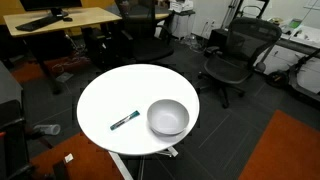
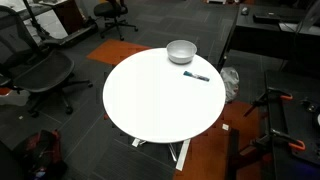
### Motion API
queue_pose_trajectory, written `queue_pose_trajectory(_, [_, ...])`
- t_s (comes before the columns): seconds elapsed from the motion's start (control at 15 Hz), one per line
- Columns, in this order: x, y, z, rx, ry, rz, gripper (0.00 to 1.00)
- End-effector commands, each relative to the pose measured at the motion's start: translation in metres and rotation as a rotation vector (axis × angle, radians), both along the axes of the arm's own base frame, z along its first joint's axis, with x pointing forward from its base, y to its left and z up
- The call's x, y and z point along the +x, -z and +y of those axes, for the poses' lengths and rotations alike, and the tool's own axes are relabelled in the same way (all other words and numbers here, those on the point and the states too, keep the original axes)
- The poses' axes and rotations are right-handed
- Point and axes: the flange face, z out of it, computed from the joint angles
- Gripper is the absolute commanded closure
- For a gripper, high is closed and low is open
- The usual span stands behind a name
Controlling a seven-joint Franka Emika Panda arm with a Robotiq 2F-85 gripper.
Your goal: Put the marker inside the grey bowl
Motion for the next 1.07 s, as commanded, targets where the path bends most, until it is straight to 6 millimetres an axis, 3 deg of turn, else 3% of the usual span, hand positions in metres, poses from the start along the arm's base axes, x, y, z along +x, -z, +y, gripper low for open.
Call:
queue_pose_trajectory(0.0, [0.0, 0.0, 0.0, 0.0, 0.0, 0.001, 0.0])
queue_pose_trajectory(0.4, [0.003, 0.001, 0.002, -0.001, -0.003, 0.002, 0.0])
queue_pose_trajectory(1.0, [0.055, 0.024, 0.03, 0.056, 0.026, -0.15, 0.0])
